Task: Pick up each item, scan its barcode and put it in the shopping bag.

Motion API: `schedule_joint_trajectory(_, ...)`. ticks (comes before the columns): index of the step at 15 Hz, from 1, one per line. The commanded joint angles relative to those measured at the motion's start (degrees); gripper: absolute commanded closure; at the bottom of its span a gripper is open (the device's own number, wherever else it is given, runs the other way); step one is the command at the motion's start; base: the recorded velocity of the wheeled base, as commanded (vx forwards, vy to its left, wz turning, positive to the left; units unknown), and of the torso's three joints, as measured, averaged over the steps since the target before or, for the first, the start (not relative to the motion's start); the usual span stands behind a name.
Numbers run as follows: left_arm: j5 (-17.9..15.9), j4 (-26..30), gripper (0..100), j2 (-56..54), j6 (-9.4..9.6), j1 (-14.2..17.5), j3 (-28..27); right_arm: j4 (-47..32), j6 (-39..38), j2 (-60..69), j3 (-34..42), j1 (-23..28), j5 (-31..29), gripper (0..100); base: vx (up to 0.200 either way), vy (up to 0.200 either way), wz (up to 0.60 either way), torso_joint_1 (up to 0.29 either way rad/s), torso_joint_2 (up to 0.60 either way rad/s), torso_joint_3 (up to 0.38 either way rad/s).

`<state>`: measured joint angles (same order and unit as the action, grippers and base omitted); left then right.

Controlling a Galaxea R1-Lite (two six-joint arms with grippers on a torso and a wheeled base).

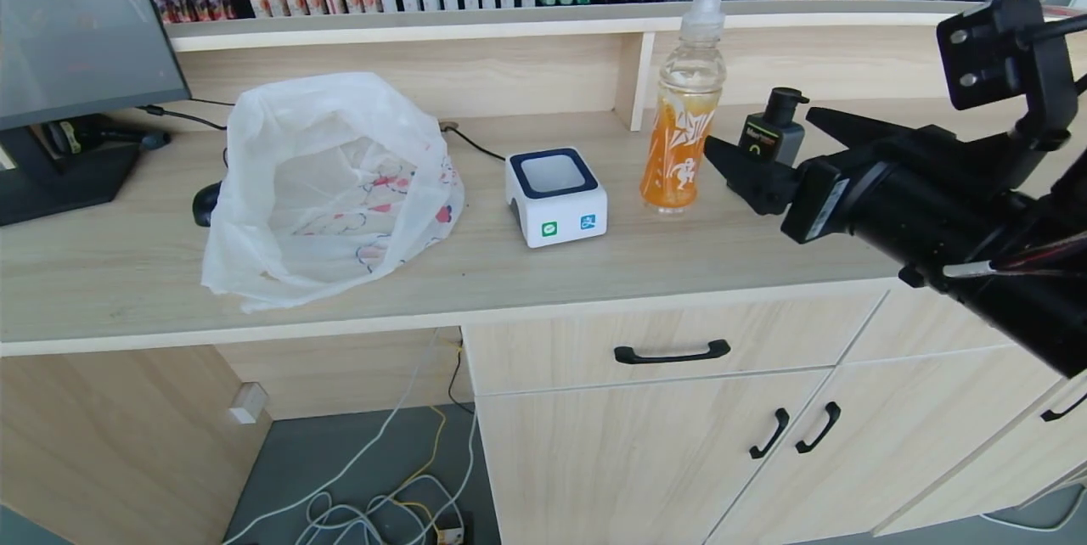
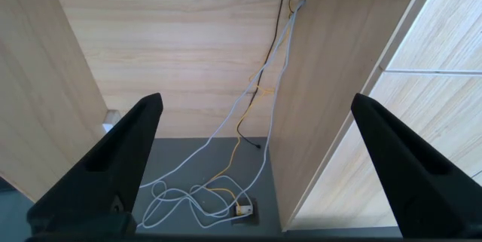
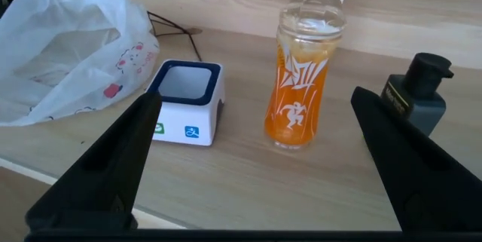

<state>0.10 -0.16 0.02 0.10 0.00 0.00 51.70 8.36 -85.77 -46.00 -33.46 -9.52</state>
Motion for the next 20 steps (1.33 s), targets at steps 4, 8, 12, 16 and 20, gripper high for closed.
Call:
schedule_joint_trajectory(4,-0.01,-0.02,0,-0.02,-0.01,0.0,0.0,0.42,-0.45,-7.48,-4.37,0.06,-1.03,0,0.0,0.0,0.0,0.0,0.0,0.0)
schedule_joint_trajectory(8,-0.01,-0.02,0,-0.02,-0.01,0.0,0.0,3.67,-0.8,-12.49,-9.29,0.24,-3.14,0,0.0,0.0,0.0,0.0,0.0,0.0)
schedule_joint_trajectory(12,-0.01,-0.02,0,-0.02,-0.01,0.0,0.0,3.5,-0.89,-16.09,-13.33,0.59,-4.37,0,0.0,0.0,0.0,0.0,0.0,0.0)
schedule_joint_trajectory(16,-0.01,-0.02,0,-0.02,-0.01,0.0,0.0,3.58,-0.98,-17.5,-14.03,2.97,-5.24,0,0.0,0.0,0.0,0.0,0.0,0.0)
schedule_joint_trajectory(20,-0.01,-0.02,0,-0.02,-0.01,0.0,0.0,3.76,-1.24,-19.78,-16.58,4.2,-5.16,0,0.0,0.0,0.0,0.0,0.0,0.0)
